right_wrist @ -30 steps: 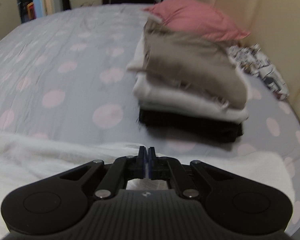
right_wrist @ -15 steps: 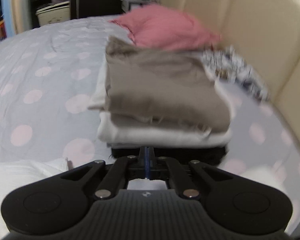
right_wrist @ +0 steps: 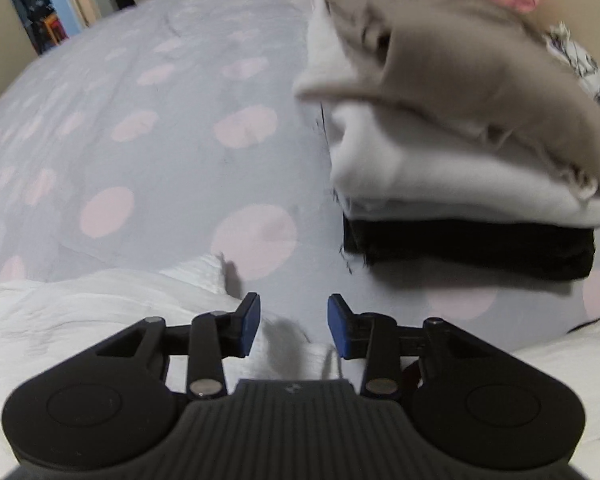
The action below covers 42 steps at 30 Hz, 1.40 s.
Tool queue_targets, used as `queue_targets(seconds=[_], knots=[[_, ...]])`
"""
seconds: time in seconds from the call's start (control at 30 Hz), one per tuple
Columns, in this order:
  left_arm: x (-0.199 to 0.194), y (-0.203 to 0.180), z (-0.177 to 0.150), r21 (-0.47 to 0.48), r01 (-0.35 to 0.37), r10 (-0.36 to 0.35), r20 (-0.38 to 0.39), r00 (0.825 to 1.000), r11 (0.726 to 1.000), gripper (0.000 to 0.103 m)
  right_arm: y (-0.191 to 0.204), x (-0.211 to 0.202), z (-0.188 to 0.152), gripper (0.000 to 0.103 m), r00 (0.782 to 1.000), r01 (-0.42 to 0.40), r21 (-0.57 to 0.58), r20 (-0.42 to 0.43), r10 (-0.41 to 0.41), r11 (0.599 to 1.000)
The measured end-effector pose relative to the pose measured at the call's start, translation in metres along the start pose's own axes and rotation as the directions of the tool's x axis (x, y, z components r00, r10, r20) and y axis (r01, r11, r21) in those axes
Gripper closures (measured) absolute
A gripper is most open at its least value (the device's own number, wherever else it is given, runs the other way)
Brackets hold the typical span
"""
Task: Fold clothes
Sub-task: 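Lower the white garment onto the bed and open both grippers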
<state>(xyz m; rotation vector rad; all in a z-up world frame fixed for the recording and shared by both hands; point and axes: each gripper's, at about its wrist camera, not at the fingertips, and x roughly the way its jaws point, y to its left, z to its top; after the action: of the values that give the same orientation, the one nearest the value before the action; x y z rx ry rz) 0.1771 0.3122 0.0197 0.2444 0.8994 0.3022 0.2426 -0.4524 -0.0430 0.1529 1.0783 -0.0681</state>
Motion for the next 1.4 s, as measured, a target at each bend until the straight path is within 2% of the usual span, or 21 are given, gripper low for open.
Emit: queue_targets(seconds=[0.1, 0.17, 0.2, 0.23, 0.27, 0.33, 0.4, 0.5, 0.53, 0.6, 0.67, 0.77, 0.83, 0.9, 1.0, 1.13, 1.17, 1.2, 1.27, 1.4], knots=[[0.001, 0.002, -0.001, -0.029, 0.011, -0.011, 0.000, 1.000, 1.000, 0.094, -0.003, 0.015, -0.005, 0.056, 0.996, -0.009, 0.043, -0.092, 0.013, 0.999], [0.001, 0.003, -0.001, -0.041, 0.016, -0.016, -0.001, 1.000, 0.999, 0.094, -0.003, 0.018, -0.007, 0.059, 0.993, -0.004, 0.053, -0.120, 0.010, 0.999], [0.002, 0.003, -0.001, -0.039, 0.016, -0.016, -0.004, 1.000, 0.999, 0.094, -0.002, 0.017, -0.007, 0.074, 0.992, -0.005, 0.052, -0.123, 0.012, 0.999], [0.002, 0.003, -0.001, -0.036, 0.016, -0.016, -0.006, 1.000, 0.999, 0.094, -0.001, 0.016, -0.008, 0.081, 0.992, -0.007, 0.052, -0.124, 0.013, 0.999], [0.002, 0.003, 0.000, -0.036, 0.015, -0.016, -0.008, 1.000, 0.999, 0.094, -0.001, 0.015, -0.009, 0.082, 0.992, -0.008, 0.051, -0.126, 0.014, 0.999], [0.001, 0.003, 0.001, -0.041, 0.014, -0.014, -0.009, 1.000, 0.999, 0.095, 0.004, 0.007, -0.009, 0.083, 0.995, 0.037, 0.016, -0.093, -0.035, 0.999], [-0.003, 0.003, 0.003, -0.044, 0.008, -0.008, -0.001, 1.000, 0.999, 0.097, 0.010, -0.006, -0.009, 0.084, 0.994, 0.105, -0.021, -0.024, -0.106, 0.994], [-0.014, 0.000, 0.007, -0.029, -0.007, 0.008, 0.040, 0.999, 1.000, 0.098, 0.012, -0.026, -0.005, 0.085, 0.982, 0.179, -0.040, 0.072, -0.176, 0.983], [-0.018, -0.004, 0.008, -0.002, -0.014, 0.014, 0.055, 0.998, 1.000, 0.098, 0.011, -0.028, -0.006, 0.089, 0.977, 0.200, -0.044, 0.078, -0.196, 0.979], [-0.028, -0.018, 0.009, 0.075, -0.031, 0.025, 0.075, 0.997, 0.997, 0.098, 0.010, -0.025, -0.009, 0.090, 0.972, 0.228, -0.067, 0.066, -0.224, 0.971], [-0.034, -0.035, 0.008, 0.150, -0.038, 0.028, 0.073, 0.997, 0.988, 0.099, 0.009, -0.018, -0.014, 0.090, 0.978, 0.210, -0.083, 0.035, -0.208, 0.974], [-0.045, -0.057, 0.006, 0.204, 0.013, -0.028, 0.070, 0.997, 0.979, 0.099, 0.009, -0.014, -0.012, 0.089, 0.983, 0.182, -0.095, 0.014, -0.182, 0.979], [-0.052, -0.070, 0.003, 0.242, 0.078, -0.095, 0.063, 0.993, 0.967, 0.099, 0.013, -0.013, -0.013, 0.085, 0.983, 0.186, -0.122, 0.020, -0.185, 0.975], [-0.058, -0.082, -0.001, 0.277, 0.171, -0.191, 0.047, 0.981, 0.946, 0.099, 0.017, -0.012, -0.014, 0.085, 0.982, 0.191, -0.150, 0.028, -0.189, 0.970], [-0.061, -0.098, -0.009, 0.325, 0.289, -0.306, 0.001, 0.952, 0.901, 0.097, 0.018, -0.011, -0.016, 0.084, 0.982, 0.187, -0.160, 0.022, -0.186, 0.969], [-0.063, -0.110, -0.018, 0.375, 0.426, -0.436, -0.062, 0.898, 0.823, 0.076, 0.016, -0.011, -0.018, 0.078, 0.981, 0.192, -0.154, 0.025, -0.190, 0.969], [-0.065, -0.110, -0.020, 0.381, 0.440, -0.452, -0.063, 0.890, 0.813, 0.073, 0.015, -0.011, -0.019, 0.077, 0.981, 0.195, -0.153, 0.026, -0.193, 0.969], [-0.067, -0.108, -0.021, 0.386, 0.441, -0.457, -0.056, 0.888, 0.810, 0.072, 0.012, -0.011, -0.018, 0.076, 0.980, 0.197, -0.150, 0.025, -0.195, 0.969], [-0.072, -0.101, -0.020, 0.387, 0.452, -0.474, -0.044, 0.880, 0.804, 0.062, 0.007, -0.011, -0.016, 0.075, 0.980, 0.200, -0.144, 0.021, -0.199, 0.969], [-0.084, -0.080, -0.019, 0.372, 0.460, -0.499, 0.013, 0.866, 0.807, 0.059, 0.001, -0.010, -0.016, 0.074, 0.978, 0.207, -0.135, 0.016, -0.207, 0.969]])
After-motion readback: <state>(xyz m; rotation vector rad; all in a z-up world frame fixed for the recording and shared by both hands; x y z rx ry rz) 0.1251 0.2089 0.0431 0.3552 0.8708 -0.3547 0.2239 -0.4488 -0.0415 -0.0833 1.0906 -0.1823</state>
